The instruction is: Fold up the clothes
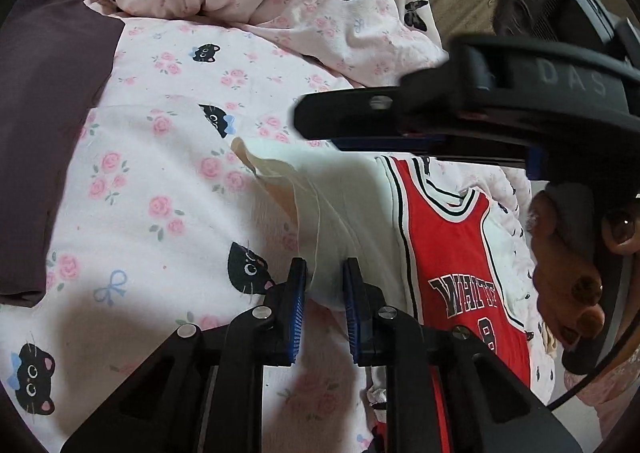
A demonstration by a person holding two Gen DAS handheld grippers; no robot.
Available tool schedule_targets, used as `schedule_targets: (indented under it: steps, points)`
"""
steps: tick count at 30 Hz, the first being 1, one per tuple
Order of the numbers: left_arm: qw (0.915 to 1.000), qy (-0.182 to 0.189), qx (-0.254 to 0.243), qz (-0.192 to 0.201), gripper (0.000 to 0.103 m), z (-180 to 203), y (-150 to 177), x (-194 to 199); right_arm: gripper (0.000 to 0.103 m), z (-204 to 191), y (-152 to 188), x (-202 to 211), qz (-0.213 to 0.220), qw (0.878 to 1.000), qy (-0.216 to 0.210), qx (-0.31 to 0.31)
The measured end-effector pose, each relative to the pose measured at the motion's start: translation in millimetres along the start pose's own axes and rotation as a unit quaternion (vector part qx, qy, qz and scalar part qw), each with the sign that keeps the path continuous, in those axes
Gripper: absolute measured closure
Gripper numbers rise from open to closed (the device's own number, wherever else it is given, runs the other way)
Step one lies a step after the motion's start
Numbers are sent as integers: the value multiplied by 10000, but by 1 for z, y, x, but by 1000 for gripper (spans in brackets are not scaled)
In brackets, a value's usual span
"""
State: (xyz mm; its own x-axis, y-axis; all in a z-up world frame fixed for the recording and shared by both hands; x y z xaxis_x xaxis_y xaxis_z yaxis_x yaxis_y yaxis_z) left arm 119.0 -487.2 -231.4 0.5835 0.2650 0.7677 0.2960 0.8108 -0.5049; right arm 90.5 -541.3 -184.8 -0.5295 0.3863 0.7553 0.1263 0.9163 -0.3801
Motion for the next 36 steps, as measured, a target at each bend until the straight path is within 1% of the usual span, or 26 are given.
schedule_targets:
  steps: [2,7,12,16,17,18,19,21,27,32,36]
  points:
    - [10000,43,44,-13,89,0,0,0,69,-3,0,-10,-138,9998,106,48]
    - [9997,162,175,-42,89,-2,1,0,69,1,4,-34,-471,9970,597,122]
    - [9994,233,247,-40,89,-3,0,2,69,11,2,-47,-580,9922,1101,107]
    - [9994,244,248,-44,89,-3,0,2,69,15,1,-53,-662,9891,1307,157]
    - [9994,252,247,-51,89,-3,0,2,69,16,1,-54,-672,9887,1330,172]
    - [9993,259,250,-53,89,-3,0,2,73,16,0,-54,-661,9884,1356,200]
    - [9993,266,252,-55,89,-2,0,2,80,16,-1,-53,-646,9884,1357,219]
    - [9993,273,244,-52,89,-2,-1,4,85,14,-2,-49,-612,9893,1306,224]
    - [9995,298,143,-18,89,4,0,8,85,10,-4,-28,-360,9929,1122,177]
    - [9993,349,127,-1,89,8,1,11,85,14,-4,-17,-315,9941,1034,62]
    - [9992,398,86,19,89,12,1,12,84,13,-3,-17,-352,9949,949,26]
Point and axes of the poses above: each gripper's, at about its wrist camera, not at the fingertips, and x roughly against the way its jaws point, z to its right, y to its underside, the point moved 7 cm from there along -x, roughly the way its jaws point, and after that the axes turned 15 degrees about -y, right-handed, at the moved point
